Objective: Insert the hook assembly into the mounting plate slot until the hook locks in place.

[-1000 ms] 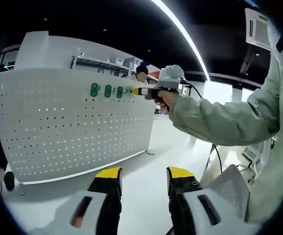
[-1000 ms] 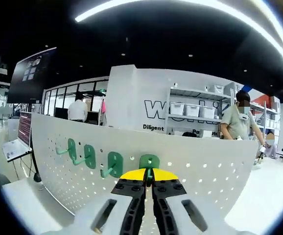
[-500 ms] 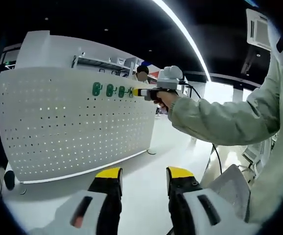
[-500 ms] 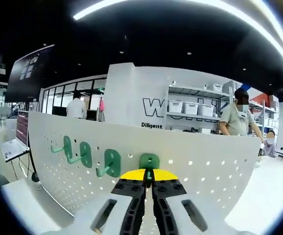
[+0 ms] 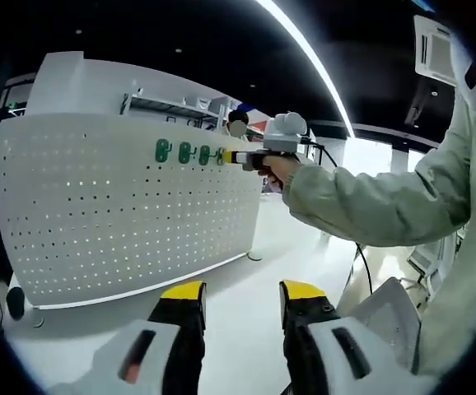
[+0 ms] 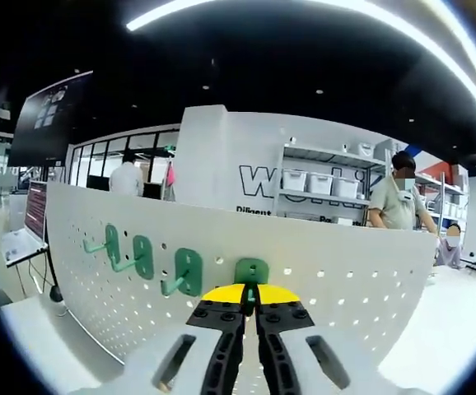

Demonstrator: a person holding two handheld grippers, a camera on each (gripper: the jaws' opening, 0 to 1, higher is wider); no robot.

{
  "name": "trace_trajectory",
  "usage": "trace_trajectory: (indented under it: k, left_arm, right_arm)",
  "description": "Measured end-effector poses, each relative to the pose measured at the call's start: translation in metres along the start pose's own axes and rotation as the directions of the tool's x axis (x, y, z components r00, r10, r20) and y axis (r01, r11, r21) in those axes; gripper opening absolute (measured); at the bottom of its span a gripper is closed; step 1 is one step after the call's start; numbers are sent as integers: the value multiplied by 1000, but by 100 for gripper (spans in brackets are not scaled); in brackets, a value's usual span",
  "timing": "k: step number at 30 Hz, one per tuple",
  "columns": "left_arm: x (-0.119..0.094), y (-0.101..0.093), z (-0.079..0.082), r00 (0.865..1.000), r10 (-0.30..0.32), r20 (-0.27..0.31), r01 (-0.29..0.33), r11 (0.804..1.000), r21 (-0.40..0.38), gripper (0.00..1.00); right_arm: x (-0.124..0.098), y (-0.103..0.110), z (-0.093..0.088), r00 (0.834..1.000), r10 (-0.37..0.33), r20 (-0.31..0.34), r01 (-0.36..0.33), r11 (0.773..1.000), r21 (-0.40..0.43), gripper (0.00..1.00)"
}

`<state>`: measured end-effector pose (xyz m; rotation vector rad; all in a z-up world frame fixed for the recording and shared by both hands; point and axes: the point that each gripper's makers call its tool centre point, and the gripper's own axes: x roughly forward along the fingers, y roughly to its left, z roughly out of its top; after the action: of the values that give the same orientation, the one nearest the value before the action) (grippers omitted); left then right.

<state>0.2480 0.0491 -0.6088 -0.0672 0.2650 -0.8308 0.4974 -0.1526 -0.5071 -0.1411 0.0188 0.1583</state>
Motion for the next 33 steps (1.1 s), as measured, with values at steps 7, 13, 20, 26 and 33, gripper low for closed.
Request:
trace_trajectory:
  k: [7, 13, 20, 26, 33]
  left_arm:
    - [1, -1, 2, 1000, -3, 1, 3, 1000, 6, 37]
    - [2, -2, 3, 1000, -4, 1, 4, 1000, 8, 37]
    - [2, -2, 5, 1000, -2, 4, 2, 1000, 9, 37]
    - [1, -4, 5, 1000, -4, 3, 4, 1000, 12, 37]
    - [0, -7, 3, 1000, -6, 1, 6, 1000, 12, 37]
  right_arm:
    - [0, 3, -5, 1000, 11, -11, -11, 1000, 4, 4]
    - [-1, 3, -6, 1000, 9, -9, -9, 1000, 12, 6]
    - [-8, 5, -14, 1000, 15, -15, -15, 1000, 17, 13]
    - [-18, 9, -19, 1000, 20, -11, -20, 1000, 16, 20]
    - [-30, 18, -27, 999, 38, -22, -38, 999, 31, 31]
